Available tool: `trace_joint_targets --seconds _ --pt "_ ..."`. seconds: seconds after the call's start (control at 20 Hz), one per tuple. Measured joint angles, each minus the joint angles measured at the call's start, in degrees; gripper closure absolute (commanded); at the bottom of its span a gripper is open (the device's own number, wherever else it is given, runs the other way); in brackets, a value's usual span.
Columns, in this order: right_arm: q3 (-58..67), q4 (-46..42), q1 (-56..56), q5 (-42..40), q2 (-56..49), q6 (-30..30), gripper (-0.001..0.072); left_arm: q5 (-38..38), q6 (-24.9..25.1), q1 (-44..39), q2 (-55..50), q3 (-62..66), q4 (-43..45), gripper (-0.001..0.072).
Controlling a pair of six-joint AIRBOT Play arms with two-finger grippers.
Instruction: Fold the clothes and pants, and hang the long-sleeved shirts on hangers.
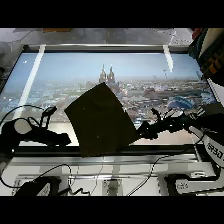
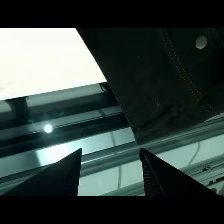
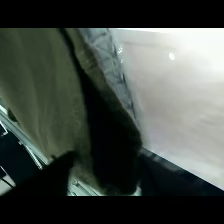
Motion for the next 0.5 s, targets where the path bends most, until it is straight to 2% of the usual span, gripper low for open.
trace_joint_targets --seconds 0.05,0.1,0.5 --pt "0.0 -0.4 0.7 -0.7 -0.1 0.3 0.0622 0.8 0.0 0.0 0.1 -1.5 -1.4 0.0272" --pt "0.0 -0.6 1.4 -1.3 -0.1 0.6 0.0676 1.5 0.0 0.0 0.2 -2.9 -2.8 0.0272" --pt "0.0 0.1 3.9 -4.4 -0.2 1.2 0.0692 7.4 0.4 0.0 0.3 -13.3 -9.5 0.0272"
